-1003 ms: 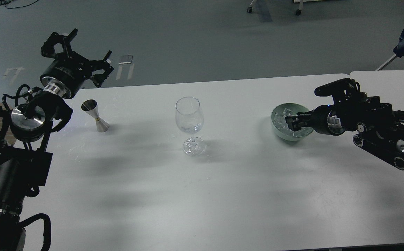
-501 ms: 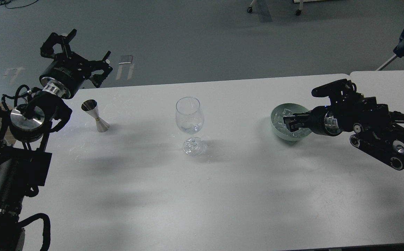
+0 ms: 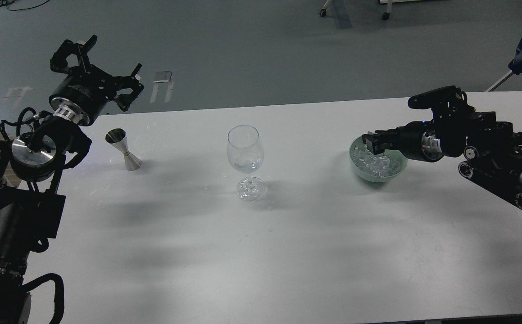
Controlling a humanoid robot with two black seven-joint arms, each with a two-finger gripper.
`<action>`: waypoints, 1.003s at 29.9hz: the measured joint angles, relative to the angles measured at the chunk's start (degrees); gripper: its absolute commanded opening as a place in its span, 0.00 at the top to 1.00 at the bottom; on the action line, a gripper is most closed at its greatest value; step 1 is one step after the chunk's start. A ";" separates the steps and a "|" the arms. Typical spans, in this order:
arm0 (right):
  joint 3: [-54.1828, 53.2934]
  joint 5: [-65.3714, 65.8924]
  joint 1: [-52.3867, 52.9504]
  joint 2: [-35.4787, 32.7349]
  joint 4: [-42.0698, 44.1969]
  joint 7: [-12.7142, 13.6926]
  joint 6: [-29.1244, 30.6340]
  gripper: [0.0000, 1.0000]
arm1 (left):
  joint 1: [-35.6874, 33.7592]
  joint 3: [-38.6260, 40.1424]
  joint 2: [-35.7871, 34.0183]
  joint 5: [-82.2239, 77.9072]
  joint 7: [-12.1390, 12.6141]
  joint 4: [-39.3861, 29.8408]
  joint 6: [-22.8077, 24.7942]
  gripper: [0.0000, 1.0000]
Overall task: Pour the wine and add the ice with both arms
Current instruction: 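Grasp ice cubes from the green bowl with the right gripper, then carry the ice with the right gripper over the wine glass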
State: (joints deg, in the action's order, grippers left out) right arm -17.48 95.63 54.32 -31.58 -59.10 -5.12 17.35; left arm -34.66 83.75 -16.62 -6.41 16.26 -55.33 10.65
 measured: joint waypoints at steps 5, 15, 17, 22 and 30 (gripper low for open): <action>-5.44 0.00 0.00 -1.69 -6.92 0.03 0.14 0.77 | -0.13 0.01 0.00 0.00 0.00 0.05 0.00 0.02; -9.45 0.47 2.09 -1.04 -19.34 0.37 0.23 0.78 | -0.25 0.01 -0.15 0.00 0.00 0.05 -0.10 0.02; -9.45 0.55 3.12 0.13 -20.56 0.47 0.26 0.78 | -0.25 0.01 -0.17 0.00 0.00 0.05 -0.10 0.02; -8.95 0.83 5.49 5.78 -20.34 0.82 0.38 0.78 | -0.21 0.01 -0.18 0.00 0.00 0.05 -0.10 0.02; -8.80 4.38 5.78 16.20 -16.70 1.65 0.42 0.78 | 0.00 0.11 -0.67 0.00 0.00 0.05 -0.10 0.02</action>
State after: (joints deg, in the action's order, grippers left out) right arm -26.28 100.01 60.10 -15.38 -75.81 -3.48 17.77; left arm -34.66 83.86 -17.30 -6.42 16.25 -55.28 10.55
